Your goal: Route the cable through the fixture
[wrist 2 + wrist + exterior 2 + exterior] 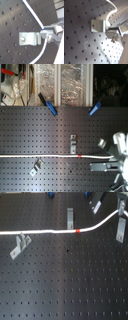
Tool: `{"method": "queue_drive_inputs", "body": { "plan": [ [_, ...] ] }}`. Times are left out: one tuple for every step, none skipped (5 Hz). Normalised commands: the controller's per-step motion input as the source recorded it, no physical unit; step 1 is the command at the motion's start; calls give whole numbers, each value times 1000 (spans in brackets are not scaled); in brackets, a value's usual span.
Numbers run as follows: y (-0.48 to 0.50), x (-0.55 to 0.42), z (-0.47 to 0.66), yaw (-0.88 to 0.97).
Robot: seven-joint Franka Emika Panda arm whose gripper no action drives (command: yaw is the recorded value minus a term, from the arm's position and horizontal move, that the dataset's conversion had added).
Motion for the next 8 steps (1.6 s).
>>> {"method": "queue_drive_inputs", "body": {
  "plan": [
    [298, -367, 277, -171],
    [152, -192, 38, -229],
    [71, -25, 250, -743],
    [-38, -82, 129, -746],
    [-24, -43, 152, -877],
    [128, -93, 107, -880],
    [356, 61, 150, -543],
    [318, 37, 164, -560]
  ]
}}
